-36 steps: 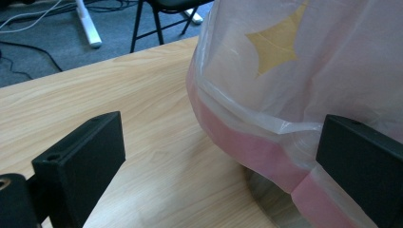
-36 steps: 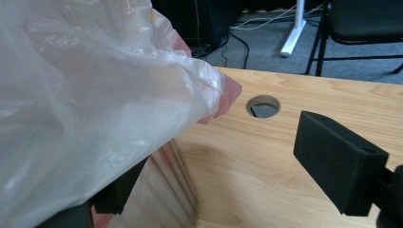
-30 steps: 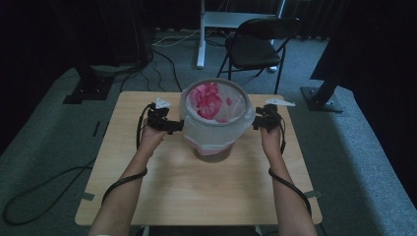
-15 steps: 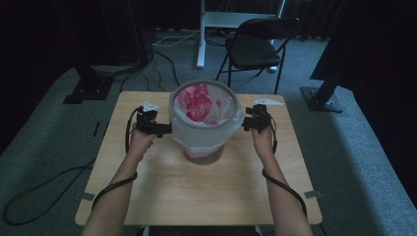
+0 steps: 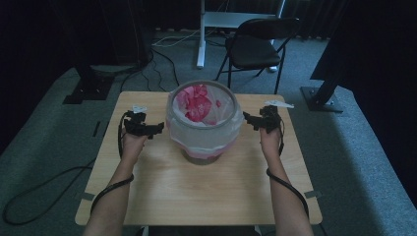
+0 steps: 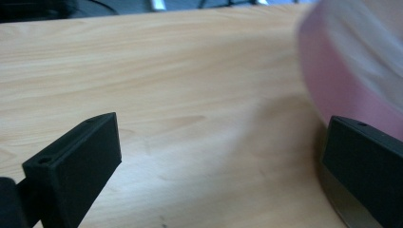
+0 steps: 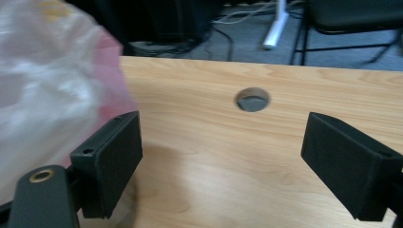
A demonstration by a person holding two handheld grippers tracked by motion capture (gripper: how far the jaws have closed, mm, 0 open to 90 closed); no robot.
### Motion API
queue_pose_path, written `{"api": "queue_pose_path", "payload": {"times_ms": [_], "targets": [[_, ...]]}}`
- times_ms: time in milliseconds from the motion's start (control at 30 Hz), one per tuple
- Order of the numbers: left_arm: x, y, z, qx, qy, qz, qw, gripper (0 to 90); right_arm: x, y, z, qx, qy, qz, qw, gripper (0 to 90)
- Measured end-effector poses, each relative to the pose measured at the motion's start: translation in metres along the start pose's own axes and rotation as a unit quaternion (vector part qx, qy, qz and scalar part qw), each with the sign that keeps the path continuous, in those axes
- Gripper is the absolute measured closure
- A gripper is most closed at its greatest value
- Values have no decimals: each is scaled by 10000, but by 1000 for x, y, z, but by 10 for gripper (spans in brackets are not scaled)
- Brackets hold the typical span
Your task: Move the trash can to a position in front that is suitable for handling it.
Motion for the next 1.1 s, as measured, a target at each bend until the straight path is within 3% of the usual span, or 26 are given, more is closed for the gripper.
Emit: {"api": "queue_pose_path", "payload": {"times_ms": [67, 133, 200, 367, 533, 600, 733, 900, 1100], "targets": [[8, 2, -1, -95, -117, -95, 9998, 0, 5, 4, 1, -113, 30, 1, 9999, 133], [16, 4, -7, -44, 25, -144, 9999, 0, 12, 8, 5, 34, 56, 14, 10000, 132], [22, 6, -13, -170, 103, -119, 9997, 0, 17, 12, 12, 92, -30, 13, 10000, 132], [27, 8, -25, -353, 162, -154, 9991, 0, 24, 17, 26, 597, -56, -38, 9982, 125], [30, 9, -32, -469, 290, -108, 9984, 0, 27, 20, 38, 914, -250, 13, 9955, 129], [30, 8, -34, -514, 306, -108, 9981, 0, 27, 21, 41, 855, -294, 50, 9959, 129], [30, 7, -36, -538, 332, -124, 9979, 0, 26, 23, 39, 1011, -129, 194, 9946, 136], [27, 5, -36, -620, 406, -32, 9972, 0, 24, 21, 40, 1120, -163, 201, 9934, 161], [23, -2, -36, -575, 571, -42, 9967, 0, 21, 17, 44, 1209, -198, 223, 9922, 164]]}}
Point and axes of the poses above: each handheld gripper's, and its own axes: y roughly forward along the jaws, x roughly out of its top, z roughly to its left, the point moved 2 cm from there along y, roughly forward along the jaws, and after that the axes turned 2 degrees about x, right-handed, at the moved point
